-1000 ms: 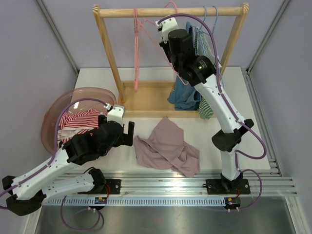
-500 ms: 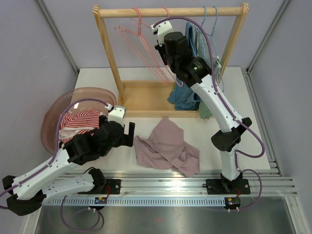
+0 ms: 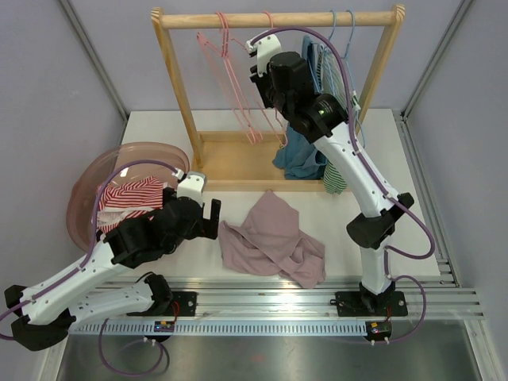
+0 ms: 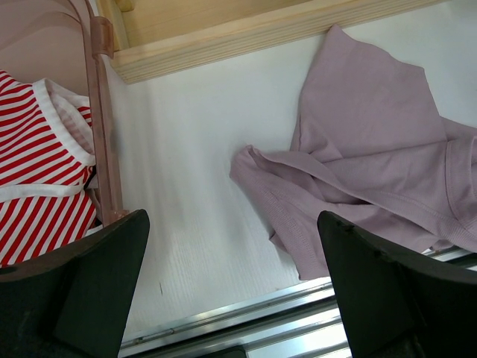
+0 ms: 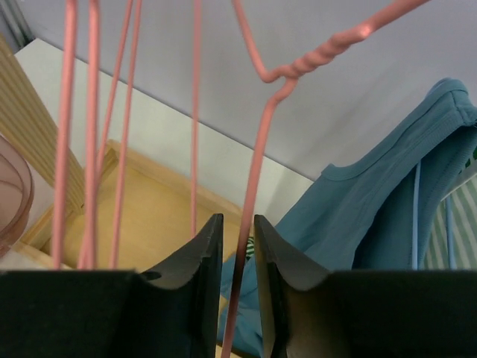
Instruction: Remove the tank top from the hanger
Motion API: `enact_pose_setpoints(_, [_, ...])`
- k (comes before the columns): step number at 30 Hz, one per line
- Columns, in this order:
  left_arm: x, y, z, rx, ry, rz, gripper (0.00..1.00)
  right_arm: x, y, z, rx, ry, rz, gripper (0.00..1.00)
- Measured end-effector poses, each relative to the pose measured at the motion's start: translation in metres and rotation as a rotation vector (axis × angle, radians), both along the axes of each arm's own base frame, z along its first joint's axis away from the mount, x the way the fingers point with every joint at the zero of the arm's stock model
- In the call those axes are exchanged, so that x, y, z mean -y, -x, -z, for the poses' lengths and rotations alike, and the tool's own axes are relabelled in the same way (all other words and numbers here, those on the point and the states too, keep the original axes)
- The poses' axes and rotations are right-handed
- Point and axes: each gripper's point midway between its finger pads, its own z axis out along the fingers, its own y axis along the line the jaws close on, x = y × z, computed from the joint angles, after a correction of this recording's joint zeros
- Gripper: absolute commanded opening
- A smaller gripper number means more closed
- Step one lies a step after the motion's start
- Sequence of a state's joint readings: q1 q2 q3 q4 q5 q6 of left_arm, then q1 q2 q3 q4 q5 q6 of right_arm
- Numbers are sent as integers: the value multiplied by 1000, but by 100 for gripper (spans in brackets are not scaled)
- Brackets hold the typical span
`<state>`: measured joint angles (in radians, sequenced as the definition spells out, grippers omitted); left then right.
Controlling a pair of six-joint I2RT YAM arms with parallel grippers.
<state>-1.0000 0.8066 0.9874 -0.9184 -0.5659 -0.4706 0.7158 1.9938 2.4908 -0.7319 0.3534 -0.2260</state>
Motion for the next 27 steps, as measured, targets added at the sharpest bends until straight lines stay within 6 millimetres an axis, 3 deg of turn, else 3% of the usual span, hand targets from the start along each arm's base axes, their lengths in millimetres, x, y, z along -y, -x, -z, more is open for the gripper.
enact_pose_setpoints(1, [1, 0, 0, -2, 2, 3, 99, -1, 1, 0, -2, -4, -8, 31])
enact_pose_setpoints(6, [8, 1, 0, -11, 24, 23, 99, -6, 18, -7, -30, -57, -68, 52])
enact_pose_setpoints(10, [23, 1, 1, -27, 56, 59, 99, 3, 40, -23, -30, -106, -95, 64])
enact_pose_setpoints(11, [31, 1, 1, -34, 76, 79, 99, 10, 50, -24, -39, -115, -95, 77])
enact_pose_setpoints(15, [63, 1, 7, -63, 124, 150, 99, 38, 88, -39, -30, -171, -109, 99])
enact_pose_setpoints(19, [105, 4, 29, -115, 97, 228, 99, 63, 137, -62, -4, -248, -176, 99])
enact_pose_setpoints(22, [133, 12, 63, -179, 22, 283, 99, 76, 174, -73, 10, -300, -255, 99])
enact_pose_setpoints(27, [165, 23, 110, -261, -75, 344, 99, 97, 230, -69, 11, -360, -367, 100])
